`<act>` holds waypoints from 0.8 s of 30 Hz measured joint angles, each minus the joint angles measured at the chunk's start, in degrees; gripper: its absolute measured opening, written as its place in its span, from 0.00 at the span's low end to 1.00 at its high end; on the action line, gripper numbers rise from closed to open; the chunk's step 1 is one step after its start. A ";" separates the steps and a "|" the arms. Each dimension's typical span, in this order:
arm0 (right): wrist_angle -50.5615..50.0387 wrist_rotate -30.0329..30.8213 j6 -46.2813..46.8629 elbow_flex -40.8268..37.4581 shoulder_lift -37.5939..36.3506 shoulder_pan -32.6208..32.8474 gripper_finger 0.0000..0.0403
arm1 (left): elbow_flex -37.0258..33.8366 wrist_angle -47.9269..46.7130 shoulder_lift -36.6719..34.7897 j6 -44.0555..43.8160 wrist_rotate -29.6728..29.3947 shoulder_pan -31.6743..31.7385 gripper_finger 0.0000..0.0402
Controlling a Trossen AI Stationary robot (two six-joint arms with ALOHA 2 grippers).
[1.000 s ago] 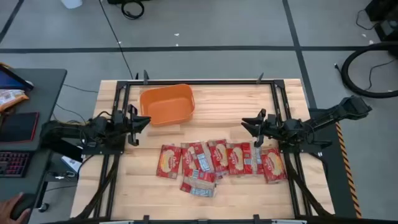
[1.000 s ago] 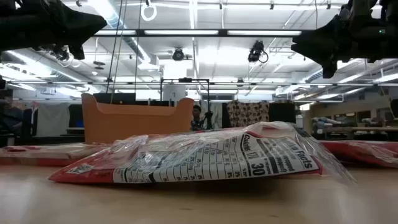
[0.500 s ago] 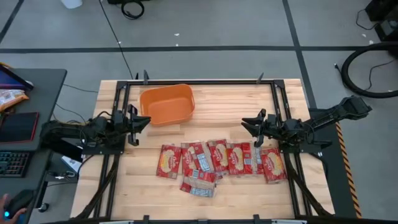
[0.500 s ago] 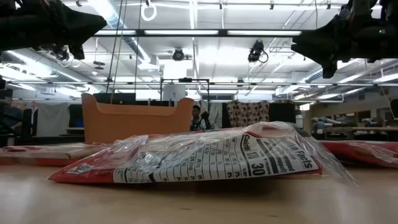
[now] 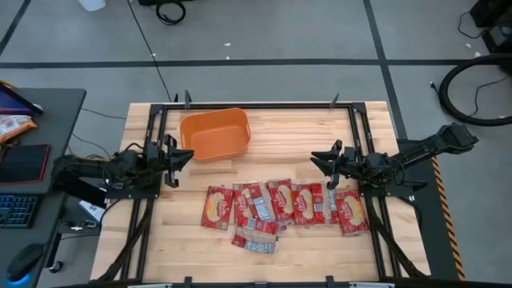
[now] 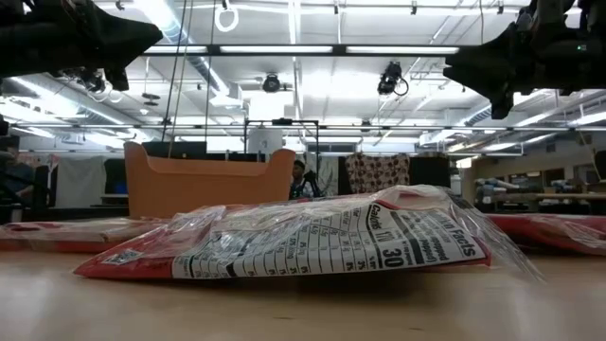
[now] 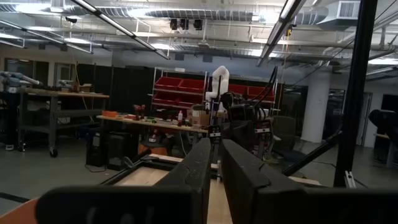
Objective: Sort popcorn bags into baskets
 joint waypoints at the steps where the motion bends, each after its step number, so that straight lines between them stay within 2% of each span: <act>1: 0.00 0.00 0.00 0.00 0.01 -0.01 0.28 | 0.02 0.00 0.00 0.00 -0.02 0.00 0.11; 12: 0.02 0.01 0.03 0.01 -0.01 -0.01 0.28 | 0.02 0.00 0.00 0.00 -0.02 0.00 0.11; 19: 5.43 0.00 1.30 0.01 -0.03 0.00 0.28 | 0.00 0.02 0.00 0.00 -0.02 0.00 0.11; 24: 5.46 -0.29 0.82 0.00 0.03 -0.05 0.28 | 0.01 0.02 -0.01 0.00 -0.01 0.01 0.11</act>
